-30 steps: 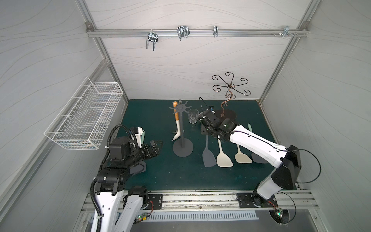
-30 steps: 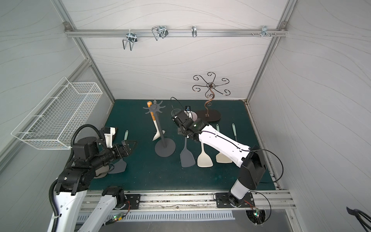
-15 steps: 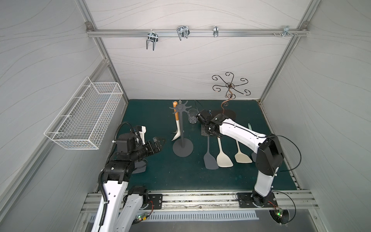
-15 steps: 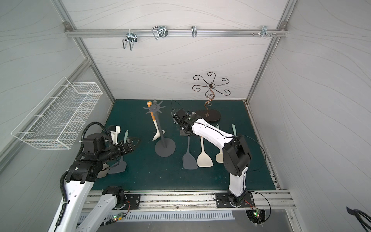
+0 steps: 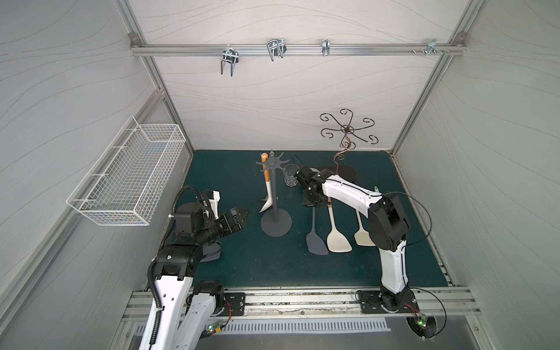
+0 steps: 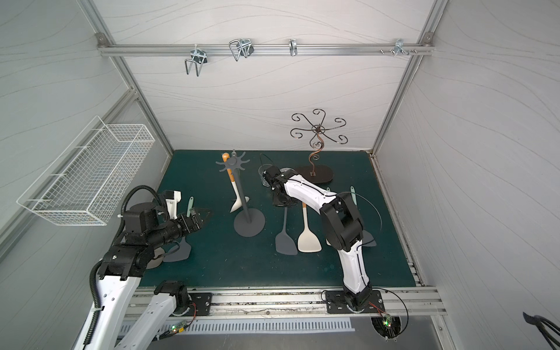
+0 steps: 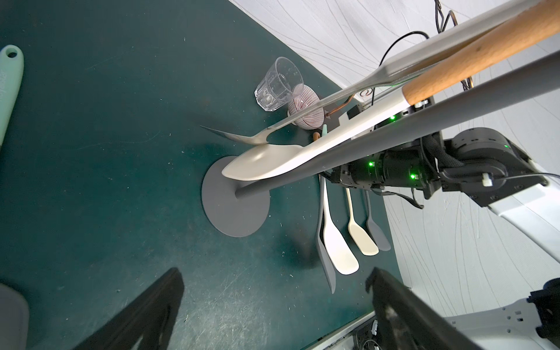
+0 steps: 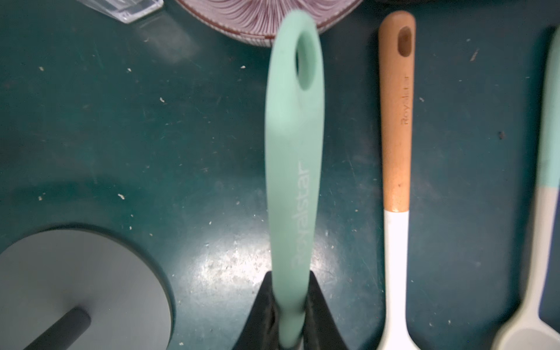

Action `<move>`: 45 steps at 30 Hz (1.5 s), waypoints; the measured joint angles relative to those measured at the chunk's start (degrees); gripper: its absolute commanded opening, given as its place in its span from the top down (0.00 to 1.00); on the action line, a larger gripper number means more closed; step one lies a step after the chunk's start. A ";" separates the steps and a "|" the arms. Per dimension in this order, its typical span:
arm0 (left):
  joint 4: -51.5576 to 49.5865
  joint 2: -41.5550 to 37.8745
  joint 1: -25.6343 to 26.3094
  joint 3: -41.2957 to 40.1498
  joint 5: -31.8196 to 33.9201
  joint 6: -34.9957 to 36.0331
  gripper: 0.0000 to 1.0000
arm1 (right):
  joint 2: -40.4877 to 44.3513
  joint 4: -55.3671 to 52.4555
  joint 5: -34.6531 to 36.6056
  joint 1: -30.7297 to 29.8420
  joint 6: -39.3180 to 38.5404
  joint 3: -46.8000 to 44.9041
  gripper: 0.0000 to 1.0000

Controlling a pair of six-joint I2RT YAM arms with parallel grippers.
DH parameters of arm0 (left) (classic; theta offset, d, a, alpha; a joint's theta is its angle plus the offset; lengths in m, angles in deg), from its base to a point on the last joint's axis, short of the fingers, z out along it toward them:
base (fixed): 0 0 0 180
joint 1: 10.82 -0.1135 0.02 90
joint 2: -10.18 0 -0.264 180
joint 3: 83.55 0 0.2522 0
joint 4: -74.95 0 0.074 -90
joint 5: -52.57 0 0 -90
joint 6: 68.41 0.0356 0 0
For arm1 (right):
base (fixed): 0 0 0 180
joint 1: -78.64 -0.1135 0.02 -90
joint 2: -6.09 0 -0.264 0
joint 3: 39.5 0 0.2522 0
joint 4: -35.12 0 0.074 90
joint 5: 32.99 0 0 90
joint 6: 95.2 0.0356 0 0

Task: Take the spatula off the kitchen utensil rack
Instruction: Place the spatula at the center of the board.

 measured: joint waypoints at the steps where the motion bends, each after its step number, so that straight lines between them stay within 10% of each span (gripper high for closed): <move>1: 0.00 0.00 0.00 -0.02 0.00 0.02 0.01 | -0.68 -0.11 -0.15 0.00 -0.20 0.50 1.00; 43: -0.22 -0.02 0.00 -0.55 1.07 1.16 0.01 | -14.34 -5.95 -1.75 0.09 -2.73 14.16 1.00; 45: -0.22 -0.02 0.00 -0.55 1.07 1.16 0.01 | -14.40 -5.95 -2.12 0.11 -2.54 14.10 0.63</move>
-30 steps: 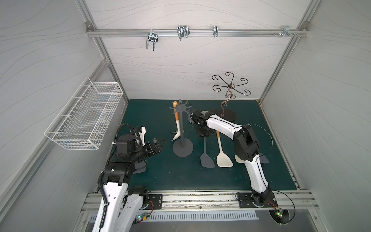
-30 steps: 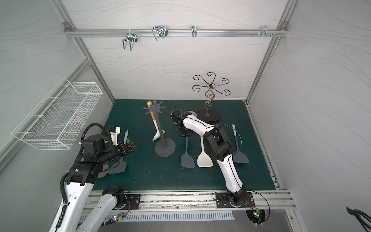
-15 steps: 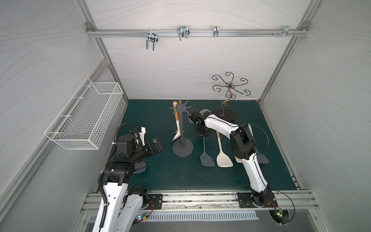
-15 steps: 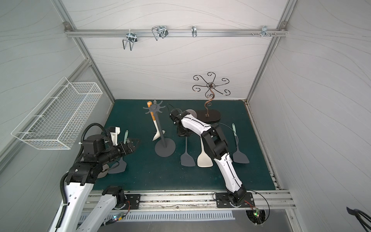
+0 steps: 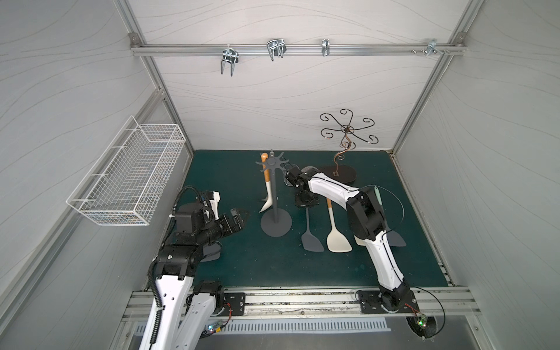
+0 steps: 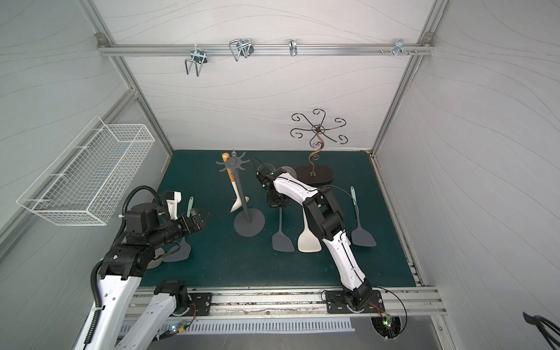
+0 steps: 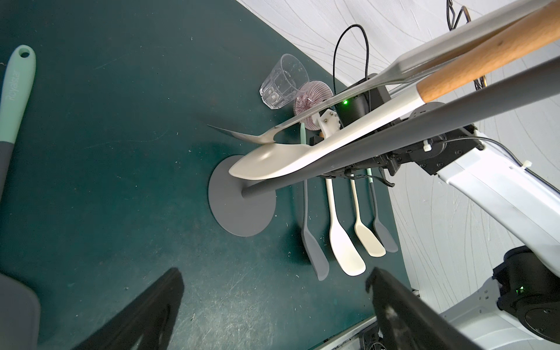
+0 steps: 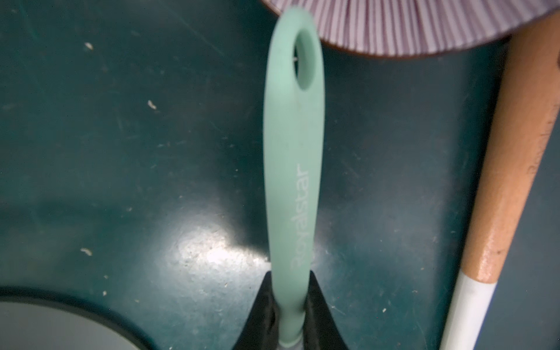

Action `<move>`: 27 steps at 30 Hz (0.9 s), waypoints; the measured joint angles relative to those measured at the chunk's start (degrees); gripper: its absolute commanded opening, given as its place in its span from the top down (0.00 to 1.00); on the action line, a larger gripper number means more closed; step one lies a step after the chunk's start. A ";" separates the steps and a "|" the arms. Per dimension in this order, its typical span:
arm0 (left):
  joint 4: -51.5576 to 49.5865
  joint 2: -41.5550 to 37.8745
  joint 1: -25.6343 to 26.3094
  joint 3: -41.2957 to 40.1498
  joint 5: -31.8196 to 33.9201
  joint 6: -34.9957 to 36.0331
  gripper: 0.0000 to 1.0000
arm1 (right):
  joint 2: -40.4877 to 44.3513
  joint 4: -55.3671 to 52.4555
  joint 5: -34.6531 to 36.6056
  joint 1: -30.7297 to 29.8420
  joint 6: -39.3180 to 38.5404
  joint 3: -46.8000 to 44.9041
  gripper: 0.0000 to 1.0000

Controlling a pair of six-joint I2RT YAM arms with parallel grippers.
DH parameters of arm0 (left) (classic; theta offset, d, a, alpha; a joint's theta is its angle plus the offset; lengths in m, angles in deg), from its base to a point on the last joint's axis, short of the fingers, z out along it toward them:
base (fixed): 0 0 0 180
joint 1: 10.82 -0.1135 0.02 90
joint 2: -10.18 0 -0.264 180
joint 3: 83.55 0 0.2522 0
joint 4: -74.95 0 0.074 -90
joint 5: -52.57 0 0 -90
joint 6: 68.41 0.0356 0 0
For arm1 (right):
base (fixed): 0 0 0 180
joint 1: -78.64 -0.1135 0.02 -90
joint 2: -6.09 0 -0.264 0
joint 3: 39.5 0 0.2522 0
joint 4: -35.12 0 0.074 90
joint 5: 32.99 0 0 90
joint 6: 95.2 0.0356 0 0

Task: Take the spatula off the kitchen utensil rack
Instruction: Place the spatula at the center of the board.

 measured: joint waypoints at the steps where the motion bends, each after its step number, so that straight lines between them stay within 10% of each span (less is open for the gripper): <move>1: 0.00 0.02 0.00 0.00 0.00 0.00 0.01 | -0.02 0.00 -0.20 0.00 0.31 -0.07 0.61; 9: -0.48 -0.02 0.00 0.00 0.00 0.02 0.01 | -0.11 0.13 -1.64 0.11 0.81 -0.94 0.56; 27: -5.22 -2.43 0.00 5.73 1.51 1.27 0.01 | 18.38 2.89 -2.80 -1.25 0.72 -13.07 0.06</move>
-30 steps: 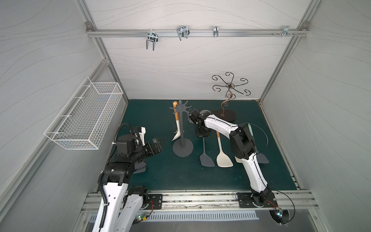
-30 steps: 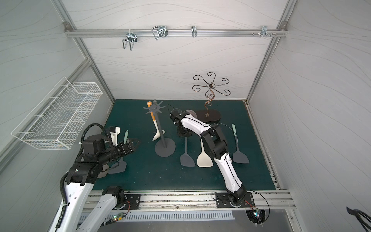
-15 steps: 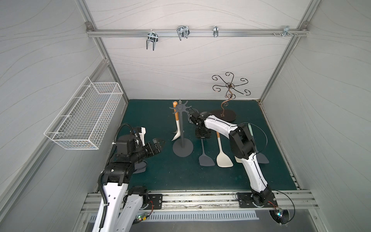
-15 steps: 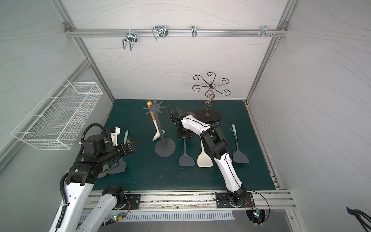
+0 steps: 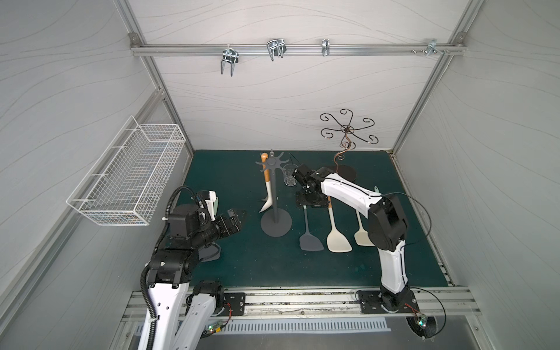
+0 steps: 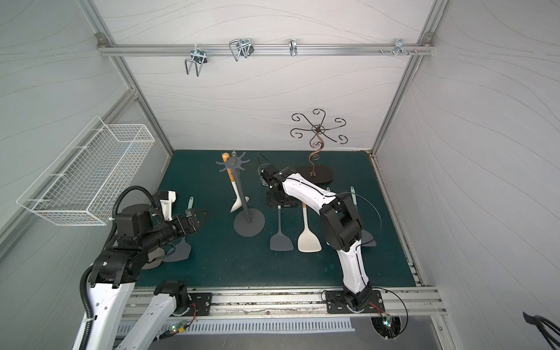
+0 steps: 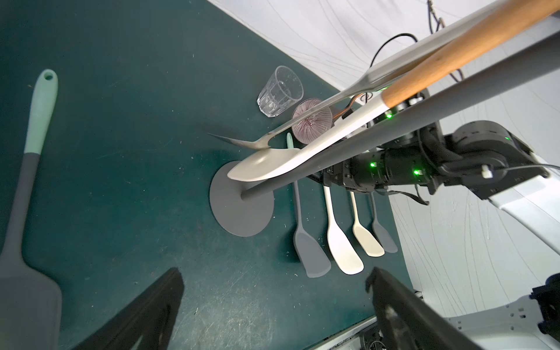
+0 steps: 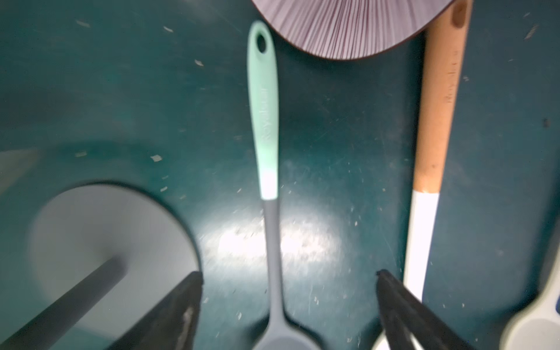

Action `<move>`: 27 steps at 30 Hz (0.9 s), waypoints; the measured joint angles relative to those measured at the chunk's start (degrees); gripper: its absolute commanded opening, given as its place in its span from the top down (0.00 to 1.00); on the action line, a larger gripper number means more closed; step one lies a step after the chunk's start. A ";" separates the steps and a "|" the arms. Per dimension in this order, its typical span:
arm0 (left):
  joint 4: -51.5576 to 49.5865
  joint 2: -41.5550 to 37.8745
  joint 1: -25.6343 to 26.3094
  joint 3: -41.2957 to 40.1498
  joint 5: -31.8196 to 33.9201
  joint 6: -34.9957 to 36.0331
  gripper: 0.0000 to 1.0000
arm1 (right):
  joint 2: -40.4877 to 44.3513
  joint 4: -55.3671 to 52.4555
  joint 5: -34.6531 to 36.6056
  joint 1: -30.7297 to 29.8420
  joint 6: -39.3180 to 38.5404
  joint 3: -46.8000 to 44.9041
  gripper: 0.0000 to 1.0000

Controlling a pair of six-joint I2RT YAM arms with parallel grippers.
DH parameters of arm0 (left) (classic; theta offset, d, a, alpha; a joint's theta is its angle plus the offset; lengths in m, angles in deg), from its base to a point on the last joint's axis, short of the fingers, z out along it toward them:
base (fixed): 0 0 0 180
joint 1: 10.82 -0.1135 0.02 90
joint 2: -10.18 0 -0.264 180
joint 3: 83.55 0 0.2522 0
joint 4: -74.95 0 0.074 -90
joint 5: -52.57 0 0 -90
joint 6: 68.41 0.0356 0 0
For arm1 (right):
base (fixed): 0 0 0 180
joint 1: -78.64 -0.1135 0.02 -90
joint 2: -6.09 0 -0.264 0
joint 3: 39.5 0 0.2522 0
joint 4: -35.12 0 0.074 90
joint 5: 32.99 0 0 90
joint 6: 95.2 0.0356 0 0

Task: Take the spatula off the kitchen utensil rack
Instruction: Place the spatula at the center of the board.

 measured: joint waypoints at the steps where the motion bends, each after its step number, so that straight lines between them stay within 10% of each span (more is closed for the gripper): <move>1: -0.31 -0.39 0.00 0.61 0.02 0.00 0.01 | 1.64 0.39 -0.04 -0.13 0.02 -0.83 0.06; 27: -13.38 -5.81 2.19 19.85 0.94 4.79 0.01 | 49.31 21.84 -12.44 -0.42 -18.25 -30.49 0.01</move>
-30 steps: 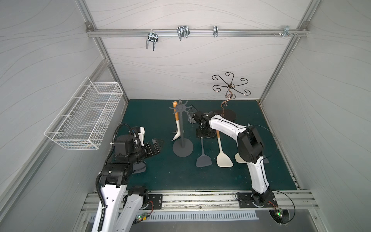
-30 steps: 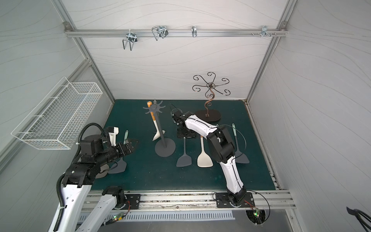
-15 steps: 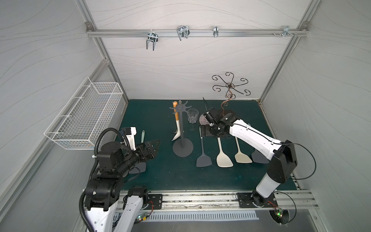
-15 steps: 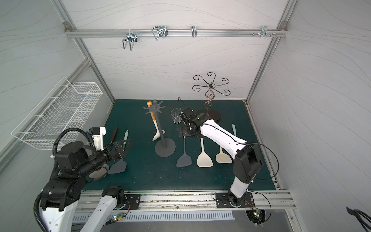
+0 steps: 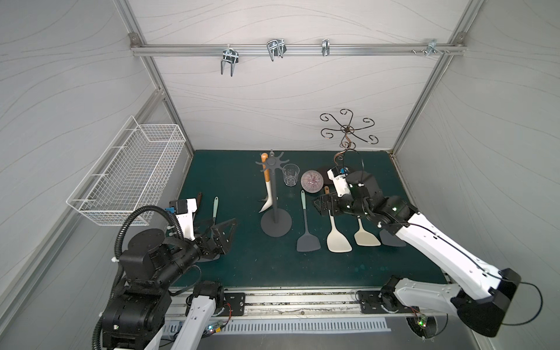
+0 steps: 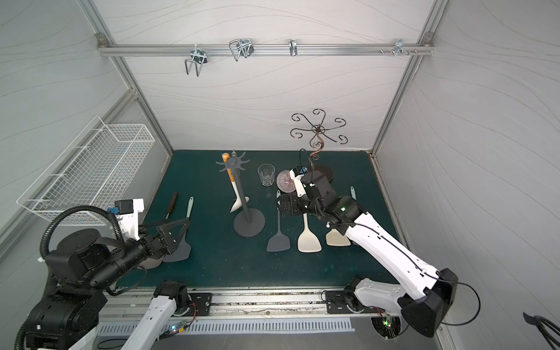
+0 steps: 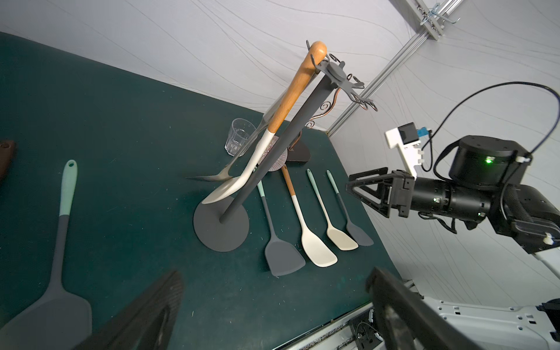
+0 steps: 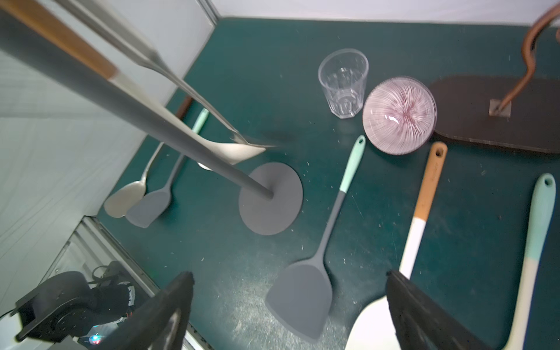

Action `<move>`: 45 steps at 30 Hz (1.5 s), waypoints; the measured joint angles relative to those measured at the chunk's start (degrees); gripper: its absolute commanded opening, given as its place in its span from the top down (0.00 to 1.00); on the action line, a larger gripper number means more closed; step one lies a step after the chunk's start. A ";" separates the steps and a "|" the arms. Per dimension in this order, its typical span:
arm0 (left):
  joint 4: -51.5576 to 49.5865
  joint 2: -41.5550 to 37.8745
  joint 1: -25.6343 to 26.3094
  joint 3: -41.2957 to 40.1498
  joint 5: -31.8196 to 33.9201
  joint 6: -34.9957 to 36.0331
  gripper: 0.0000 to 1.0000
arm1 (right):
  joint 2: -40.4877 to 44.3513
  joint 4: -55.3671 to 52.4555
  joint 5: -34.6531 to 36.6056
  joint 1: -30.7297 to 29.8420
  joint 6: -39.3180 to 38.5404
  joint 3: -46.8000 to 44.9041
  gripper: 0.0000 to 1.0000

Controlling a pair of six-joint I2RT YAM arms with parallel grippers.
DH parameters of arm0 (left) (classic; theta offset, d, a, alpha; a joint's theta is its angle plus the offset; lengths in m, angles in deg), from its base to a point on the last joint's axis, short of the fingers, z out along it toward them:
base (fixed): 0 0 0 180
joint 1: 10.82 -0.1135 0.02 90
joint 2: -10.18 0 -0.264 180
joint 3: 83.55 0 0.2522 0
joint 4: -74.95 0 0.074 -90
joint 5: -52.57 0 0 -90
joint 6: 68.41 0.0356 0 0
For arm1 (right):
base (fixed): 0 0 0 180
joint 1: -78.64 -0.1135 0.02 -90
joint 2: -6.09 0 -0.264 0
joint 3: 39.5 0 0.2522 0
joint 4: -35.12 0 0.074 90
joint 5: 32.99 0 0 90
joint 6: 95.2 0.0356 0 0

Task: Take the spatula off the kitchen utensil rack
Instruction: Place the spatula at the center of the board, then adjust the rack at the center of the board.

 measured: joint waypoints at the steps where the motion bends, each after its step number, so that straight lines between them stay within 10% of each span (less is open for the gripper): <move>1: -0.17 0.00 0.00 0.15 0.17 0.00 0.01 | 1.20 0.74 -0.70 0.00 -0.85 -0.81 0.01; 22: 15.32 -1.05 0.00 -17.11 -3.58 -6.40 0.01 | 13.49 14.73 -10.08 0.09 -7.13 -14.21 0.01; 31: 31.06 12.26 -0.13 -21.29 -7.43 -10.99 0.01 | 10.56 24.74 -17.11 0.13 -9.77 -17.11 0.06; 45: 30.47 16.22 -15.63 -20.00 -16.33 -11.96 0.01 | -3.76 40.48 -13.92 -4.42 -15.02 -18.32 0.23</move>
